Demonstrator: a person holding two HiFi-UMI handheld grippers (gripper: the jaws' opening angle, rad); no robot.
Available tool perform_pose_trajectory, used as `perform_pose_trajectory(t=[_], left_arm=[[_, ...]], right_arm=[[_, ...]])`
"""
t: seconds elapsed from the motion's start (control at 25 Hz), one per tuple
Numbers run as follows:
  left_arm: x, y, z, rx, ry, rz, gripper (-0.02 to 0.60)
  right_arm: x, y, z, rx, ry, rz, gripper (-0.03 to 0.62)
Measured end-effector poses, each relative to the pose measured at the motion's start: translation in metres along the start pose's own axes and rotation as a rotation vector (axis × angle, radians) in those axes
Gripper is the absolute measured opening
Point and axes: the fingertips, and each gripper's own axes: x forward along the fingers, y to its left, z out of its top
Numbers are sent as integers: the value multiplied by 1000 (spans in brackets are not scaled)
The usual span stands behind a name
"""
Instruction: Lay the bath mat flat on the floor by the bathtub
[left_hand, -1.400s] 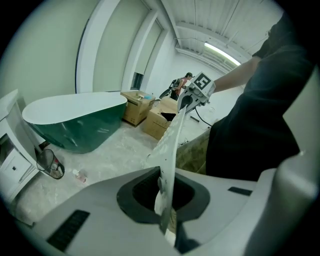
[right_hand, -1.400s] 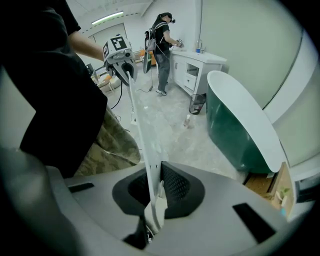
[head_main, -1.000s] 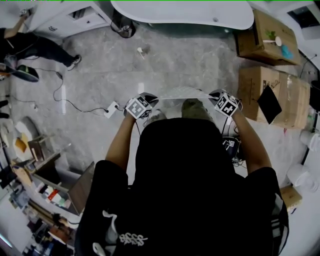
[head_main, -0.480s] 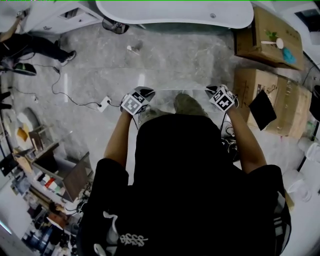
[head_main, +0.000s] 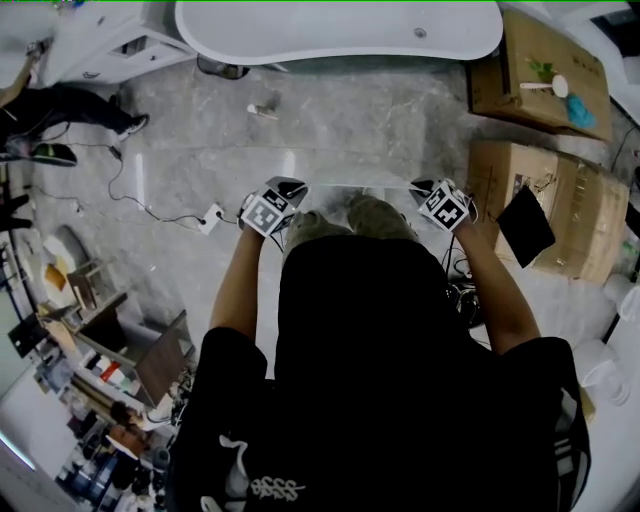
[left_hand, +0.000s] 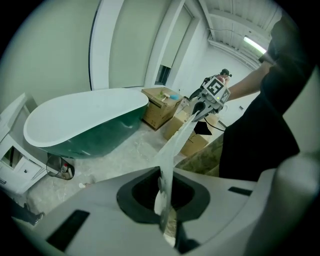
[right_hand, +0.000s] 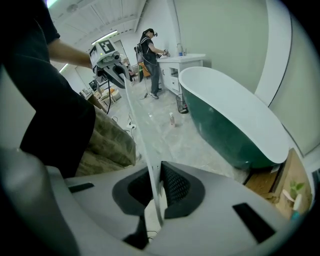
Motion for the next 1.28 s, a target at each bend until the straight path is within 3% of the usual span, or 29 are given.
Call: perform_pose_trajectory(t=[0.56,1.08,1.28], left_arm=[[34,48,2,34,22,-81,25],[81,90,-40,122,62,-126,26],[113,100,-64,175,49,-166,26]], right_arm=[[18,-37,16,73,79,-53,28],[80,-32,9,26,183,-54,28],[111,-37,-3,62,231,-94,28]])
